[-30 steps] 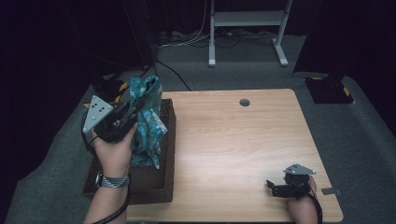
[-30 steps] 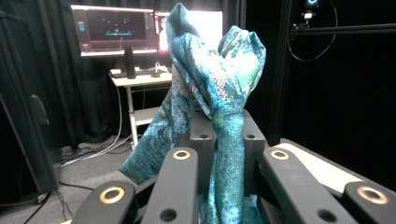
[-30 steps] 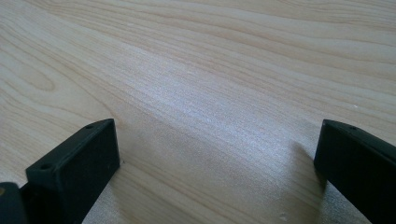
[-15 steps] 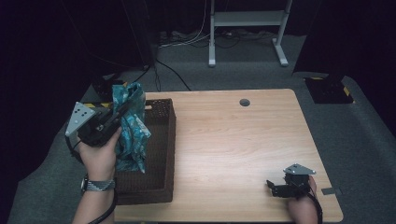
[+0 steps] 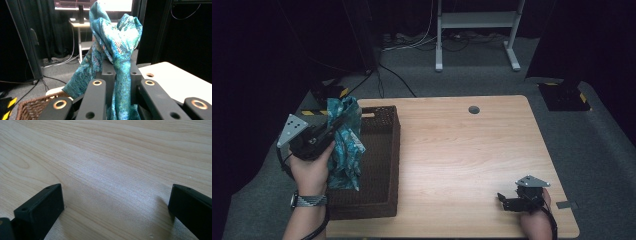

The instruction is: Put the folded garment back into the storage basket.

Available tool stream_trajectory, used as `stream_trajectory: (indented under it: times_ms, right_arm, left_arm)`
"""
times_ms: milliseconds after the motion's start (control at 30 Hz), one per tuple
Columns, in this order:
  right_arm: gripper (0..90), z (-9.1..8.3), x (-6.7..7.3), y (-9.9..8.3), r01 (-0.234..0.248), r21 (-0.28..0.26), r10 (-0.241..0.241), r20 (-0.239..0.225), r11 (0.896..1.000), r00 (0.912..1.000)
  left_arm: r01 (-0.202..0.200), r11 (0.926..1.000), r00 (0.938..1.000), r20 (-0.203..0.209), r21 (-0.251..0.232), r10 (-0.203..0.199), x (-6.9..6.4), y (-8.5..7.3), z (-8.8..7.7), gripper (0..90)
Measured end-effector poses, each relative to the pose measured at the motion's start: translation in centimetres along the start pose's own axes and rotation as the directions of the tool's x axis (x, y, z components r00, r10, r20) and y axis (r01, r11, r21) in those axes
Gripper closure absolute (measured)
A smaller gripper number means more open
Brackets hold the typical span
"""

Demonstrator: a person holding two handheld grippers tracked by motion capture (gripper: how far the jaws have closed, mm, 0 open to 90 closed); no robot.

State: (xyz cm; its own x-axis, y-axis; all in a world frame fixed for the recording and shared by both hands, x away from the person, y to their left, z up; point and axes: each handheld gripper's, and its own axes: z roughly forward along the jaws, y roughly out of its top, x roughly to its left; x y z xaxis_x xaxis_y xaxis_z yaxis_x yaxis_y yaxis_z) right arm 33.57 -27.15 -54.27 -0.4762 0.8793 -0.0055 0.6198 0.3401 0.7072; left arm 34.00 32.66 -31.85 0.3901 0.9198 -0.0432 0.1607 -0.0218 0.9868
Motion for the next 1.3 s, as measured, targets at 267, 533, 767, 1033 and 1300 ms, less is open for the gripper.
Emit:
stream_trajectory:
  times_ms: [267,533,767,1033,1300]
  right_arm:
    - [0.2,0.0,0.0,0.0,-0.001,0.001,0.001,0.000,1.000,1.0000]
    - [0.2,0.0,0.0,0.0,0.000,0.000,0.000,0.000,1.000,1.0000]
    - [0.2,0.0,0.0,0.0,0.000,0.001,0.000,-0.001,1.000,1.0000]
    - [0.2,0.0,0.0,0.0,0.000,0.001,0.000,-0.001,1.000,1.0000]
    - [0.2,0.0,0.0,0.0,0.001,0.001,-0.001,-0.002,1.000,1.0000]
  left_arm:
    - [0.031,0.9988,0.9994,-0.016,0.038,-0.030,1.9,-1.6,0.1,81.0]
    - [0.062,0.9940,0.9980,-0.020,0.090,-0.061,3.8,-3.1,0.6,81.0]
    - [0.056,0.9917,0.9984,-0.018,0.116,-0.054,4.8,-4.0,0.4,80.9]
    - [0.052,0.9858,0.9986,-0.016,0.160,-0.050,5.2,-5.0,0.1,80.9]
    - [0.071,0.9732,0.9974,-0.028,0.219,-0.066,5.9,-6.4,0.5,80.8]
